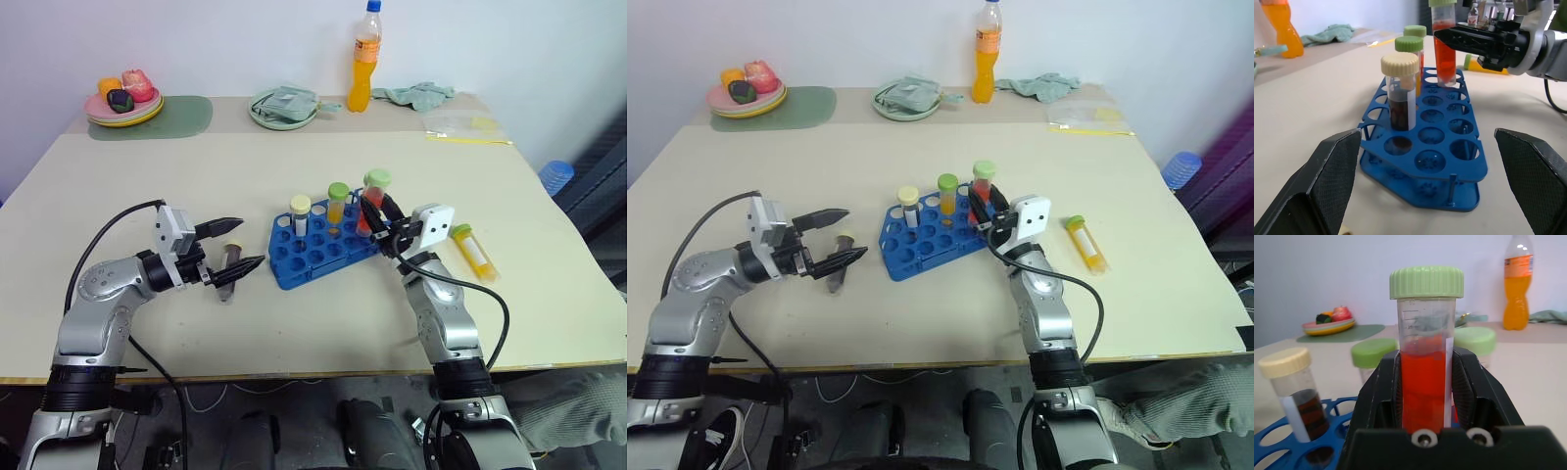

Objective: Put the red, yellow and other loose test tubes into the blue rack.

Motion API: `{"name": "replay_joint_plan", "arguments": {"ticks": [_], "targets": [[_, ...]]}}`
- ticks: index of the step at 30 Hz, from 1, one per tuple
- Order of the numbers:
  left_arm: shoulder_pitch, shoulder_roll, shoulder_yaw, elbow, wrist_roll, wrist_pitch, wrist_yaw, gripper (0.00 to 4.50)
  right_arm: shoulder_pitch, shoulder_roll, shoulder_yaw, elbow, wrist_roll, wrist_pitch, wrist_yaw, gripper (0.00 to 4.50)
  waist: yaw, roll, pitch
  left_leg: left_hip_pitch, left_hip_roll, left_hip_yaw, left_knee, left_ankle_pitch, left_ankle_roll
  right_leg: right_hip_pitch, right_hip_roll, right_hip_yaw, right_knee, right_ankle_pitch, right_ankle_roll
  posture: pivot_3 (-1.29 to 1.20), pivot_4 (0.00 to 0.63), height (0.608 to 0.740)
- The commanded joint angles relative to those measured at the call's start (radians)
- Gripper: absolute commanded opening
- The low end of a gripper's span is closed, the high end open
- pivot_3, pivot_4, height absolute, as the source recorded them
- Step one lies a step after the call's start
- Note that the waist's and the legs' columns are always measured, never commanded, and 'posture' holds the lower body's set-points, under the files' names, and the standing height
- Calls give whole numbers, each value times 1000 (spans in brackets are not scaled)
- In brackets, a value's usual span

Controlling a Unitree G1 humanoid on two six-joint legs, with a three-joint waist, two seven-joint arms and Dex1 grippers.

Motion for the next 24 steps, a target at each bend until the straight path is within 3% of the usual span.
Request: {"name": "replay_joint_plan", "arguments": {"ticks": [1, 24], "targets": [[0, 23, 34, -56, -36, 29, 8, 4500, -16, 6, -30, -55, 38, 9, -7, 1253, -1, 0, 0, 0, 0, 0, 0, 0, 0, 0, 0, 0, 0, 0, 0, 0, 150, 740], [-5, 31, 27, -114, -41, 88, 29, 4500, -3, -2, -61, 2, 23, -27, 11, 1253, -3, 0, 0, 1, 0, 0, 0, 0, 0, 0, 1, 0, 1, 0, 0, 0, 150, 740]]}}
